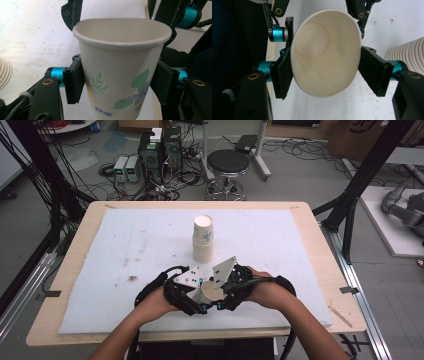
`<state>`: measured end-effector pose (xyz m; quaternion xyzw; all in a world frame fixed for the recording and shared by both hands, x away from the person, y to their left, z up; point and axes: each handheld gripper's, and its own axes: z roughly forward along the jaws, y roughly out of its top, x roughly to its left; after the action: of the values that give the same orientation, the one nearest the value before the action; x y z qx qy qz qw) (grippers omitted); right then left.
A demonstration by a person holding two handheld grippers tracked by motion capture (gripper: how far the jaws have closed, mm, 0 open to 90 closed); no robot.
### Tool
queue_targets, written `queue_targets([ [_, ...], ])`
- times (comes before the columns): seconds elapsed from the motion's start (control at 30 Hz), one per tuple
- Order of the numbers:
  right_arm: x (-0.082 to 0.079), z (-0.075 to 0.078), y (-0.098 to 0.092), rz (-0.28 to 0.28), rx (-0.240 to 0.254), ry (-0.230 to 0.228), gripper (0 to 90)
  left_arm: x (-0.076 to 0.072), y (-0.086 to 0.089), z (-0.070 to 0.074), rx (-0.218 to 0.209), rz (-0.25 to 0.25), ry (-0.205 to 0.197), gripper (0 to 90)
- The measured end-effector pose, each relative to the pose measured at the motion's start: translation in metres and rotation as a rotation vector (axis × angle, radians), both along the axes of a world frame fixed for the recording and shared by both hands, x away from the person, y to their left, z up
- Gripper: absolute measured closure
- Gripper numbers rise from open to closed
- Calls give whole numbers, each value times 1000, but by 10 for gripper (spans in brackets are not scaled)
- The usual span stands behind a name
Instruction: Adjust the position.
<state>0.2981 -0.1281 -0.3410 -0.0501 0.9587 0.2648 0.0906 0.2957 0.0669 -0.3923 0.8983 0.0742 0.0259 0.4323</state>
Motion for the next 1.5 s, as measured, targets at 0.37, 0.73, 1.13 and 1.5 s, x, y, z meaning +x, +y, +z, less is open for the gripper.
queue_targets([
  [0.37,6,5,-24,-93,246,89,241,0,19,-9,-102,100,26,319],
  [0.73,6,-22,-71,-272,418,116,226,-2,53,-21,-239,234,18,313],
  [1.13,7,-77,-132,-593,550,80,226,-1,93,-28,-412,430,-45,312],
  [1.5,3,-83,-158,-678,630,11,227,-5,112,-31,-470,534,-127,308],
])
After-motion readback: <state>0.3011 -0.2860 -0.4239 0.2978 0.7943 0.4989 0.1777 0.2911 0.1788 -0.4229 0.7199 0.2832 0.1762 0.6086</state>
